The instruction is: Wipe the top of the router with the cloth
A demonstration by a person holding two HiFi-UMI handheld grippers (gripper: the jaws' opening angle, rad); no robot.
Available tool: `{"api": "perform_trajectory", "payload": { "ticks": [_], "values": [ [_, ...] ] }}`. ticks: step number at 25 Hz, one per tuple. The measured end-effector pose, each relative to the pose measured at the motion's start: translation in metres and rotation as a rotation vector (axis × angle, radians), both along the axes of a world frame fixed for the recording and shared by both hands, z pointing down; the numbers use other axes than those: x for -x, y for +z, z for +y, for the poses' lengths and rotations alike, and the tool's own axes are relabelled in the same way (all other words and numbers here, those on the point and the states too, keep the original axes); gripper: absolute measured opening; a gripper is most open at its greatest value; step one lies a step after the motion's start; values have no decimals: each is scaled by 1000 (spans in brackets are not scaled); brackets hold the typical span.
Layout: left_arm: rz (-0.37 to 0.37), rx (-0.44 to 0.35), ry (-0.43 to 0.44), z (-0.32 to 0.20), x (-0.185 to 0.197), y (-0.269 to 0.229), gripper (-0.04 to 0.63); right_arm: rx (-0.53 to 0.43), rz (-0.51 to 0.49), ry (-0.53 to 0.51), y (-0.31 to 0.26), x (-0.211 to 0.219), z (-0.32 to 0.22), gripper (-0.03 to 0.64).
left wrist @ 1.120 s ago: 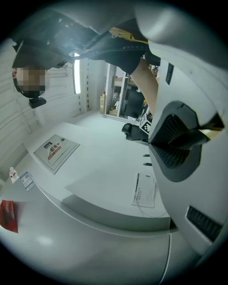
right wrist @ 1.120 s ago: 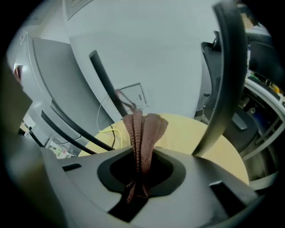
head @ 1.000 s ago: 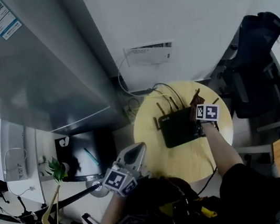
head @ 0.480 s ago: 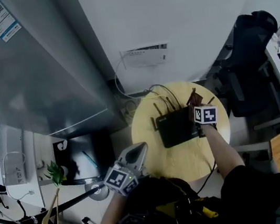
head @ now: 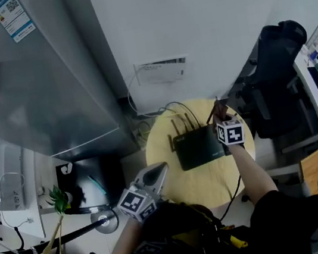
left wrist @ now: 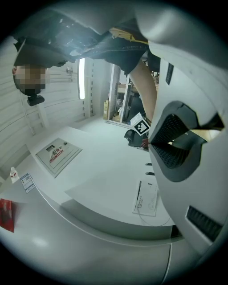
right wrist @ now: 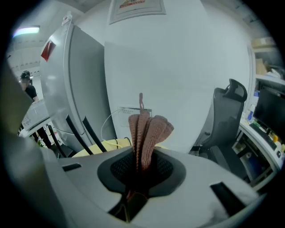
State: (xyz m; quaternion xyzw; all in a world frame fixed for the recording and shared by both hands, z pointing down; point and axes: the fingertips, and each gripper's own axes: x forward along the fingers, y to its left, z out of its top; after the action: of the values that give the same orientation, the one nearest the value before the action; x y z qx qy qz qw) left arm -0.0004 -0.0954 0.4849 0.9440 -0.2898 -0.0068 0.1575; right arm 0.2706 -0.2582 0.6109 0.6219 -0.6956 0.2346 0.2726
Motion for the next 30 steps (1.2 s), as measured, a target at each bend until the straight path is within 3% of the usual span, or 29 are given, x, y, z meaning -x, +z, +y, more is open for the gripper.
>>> {"api": "perform_trajectory", "payload": {
  "ticks": [8,16,20,25,30],
  "values": [
    [28,-19,9,3,-3,-10,-3,-125,23,8,-46,2,2,64],
    [48,-29,81,4,-25,-16,-3,-260,-11,9,-93,6,24,64],
    [51,-20,123,6,-40,-14,-3,-207,-64,118,-60,8,51,64],
    [19,3,172,10,-54,-7,-3,-49,-160,233,16,16,76,64],
    [-14,31,167,3,-48,2,-3,60,-229,312,59,9,76,64]
  ]
}}
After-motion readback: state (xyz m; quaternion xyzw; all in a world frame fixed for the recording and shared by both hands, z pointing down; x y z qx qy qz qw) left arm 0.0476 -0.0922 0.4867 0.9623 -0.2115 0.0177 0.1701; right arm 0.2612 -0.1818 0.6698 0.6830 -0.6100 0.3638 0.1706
